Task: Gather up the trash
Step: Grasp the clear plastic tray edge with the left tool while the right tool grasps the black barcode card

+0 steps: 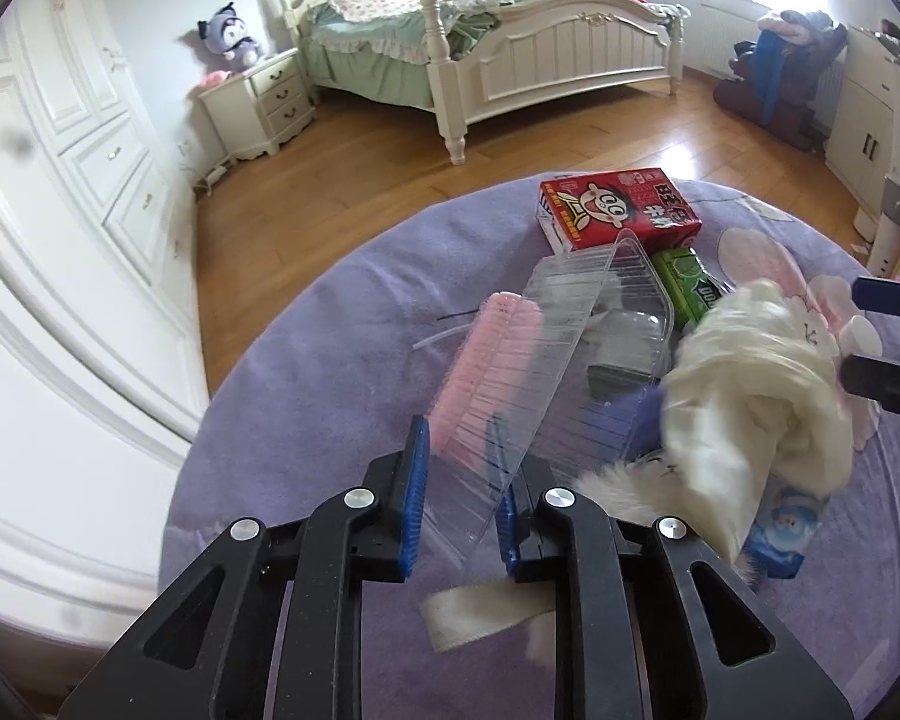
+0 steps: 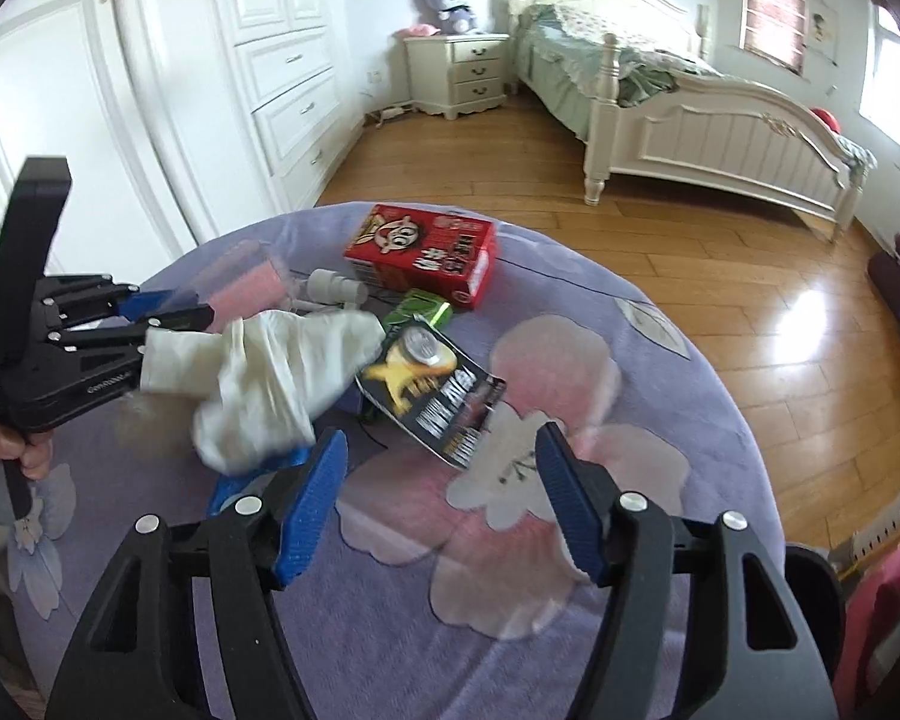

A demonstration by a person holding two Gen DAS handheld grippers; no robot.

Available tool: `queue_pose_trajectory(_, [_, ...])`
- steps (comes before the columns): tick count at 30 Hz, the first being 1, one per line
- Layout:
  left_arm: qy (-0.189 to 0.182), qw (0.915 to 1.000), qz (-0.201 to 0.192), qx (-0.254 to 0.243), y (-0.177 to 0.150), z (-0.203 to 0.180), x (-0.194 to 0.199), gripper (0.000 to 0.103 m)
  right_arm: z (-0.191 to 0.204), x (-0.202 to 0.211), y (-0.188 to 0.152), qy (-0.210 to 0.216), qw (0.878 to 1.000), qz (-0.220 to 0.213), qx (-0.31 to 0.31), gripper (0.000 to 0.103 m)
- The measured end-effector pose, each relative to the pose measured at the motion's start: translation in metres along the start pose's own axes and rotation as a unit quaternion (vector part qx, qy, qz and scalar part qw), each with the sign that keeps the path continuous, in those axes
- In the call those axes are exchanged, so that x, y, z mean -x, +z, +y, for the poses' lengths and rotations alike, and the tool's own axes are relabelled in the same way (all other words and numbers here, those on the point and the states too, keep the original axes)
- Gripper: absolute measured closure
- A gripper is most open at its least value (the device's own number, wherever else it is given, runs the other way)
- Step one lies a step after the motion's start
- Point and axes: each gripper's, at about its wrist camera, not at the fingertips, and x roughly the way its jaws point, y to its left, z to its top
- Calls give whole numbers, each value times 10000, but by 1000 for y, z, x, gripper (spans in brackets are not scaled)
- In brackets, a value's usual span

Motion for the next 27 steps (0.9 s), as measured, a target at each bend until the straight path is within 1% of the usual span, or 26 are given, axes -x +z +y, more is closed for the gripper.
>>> queue_pose_trajectory(1, [2, 10000, -11, 9, -1, 1, 2, 84, 3, -5, 1, 38, 9999, 54, 102, 39])
queue_pose_trajectory(3, [-77, 9999, -32, 80, -3, 4, 9, 93, 8, -13, 1, 55, 9995, 155, 268, 42])
queue_pose_trajectory(4, [-113, 9998, -60, 117, -3, 6, 13, 95, 9, -17, 1, 70, 9992, 218, 339, 44])
queue_pose_trajectory(8, [-105, 9997, -187, 103, -2, 8, 29, 96, 10, -27, -3, 131, 9978, 380, 526, 51])
queue_pose_trajectory(12, [-175, 9994, -267, 154, 3, 10, 39, 96, 6, -37, -3, 132, 9969, 459, 630, 52])
queue_pose_trajectory(14, [-237, 9990, -329, 163, 4, 10, 45, 96, 3, -37, -1, 132, 9968, 415, 664, 58])
queue_pose_trajectory(15, [-263, 9989, -349, 176, 4, 9, 47, 96, 1, -36, 1, 83, 9971, 380, 649, 70])
queue_pose_trajectory(16, [-278, 9987, -379, 171, 2, 11, 51, 96, -1, -31, 2, 119, 9979, 294, 570, 79])
queue_pose_trajectory(17, [-281, 9987, -397, 151, 2, 10, 53, 96, -4, -28, 3, 161, 9984, 220, 500, 81])
queue_pose_trajectory(19, [-295, 9985, -436, 133, 3, 7, 57, 96, -8, -19, 3, 108, 9990, 100, 412, 92])
queue_pose_trajectory(20, [-318, 9984, -446, 140, 3, 6, 59, 96, -10, -17, 2, 117, 9992, 80, 382, 94])
queue_pose_trajectory(22, [-352, 9982, -473, 145, 4, 3, 62, 96, -14, -7, 0, 175, 9995, 15, 278, 102])
queue_pose_trajectory(27, [-423, 9977, -512, 144, 3, -4, 67, 96, -17, 9, -5, 225, 9996, -54, 155, 102])
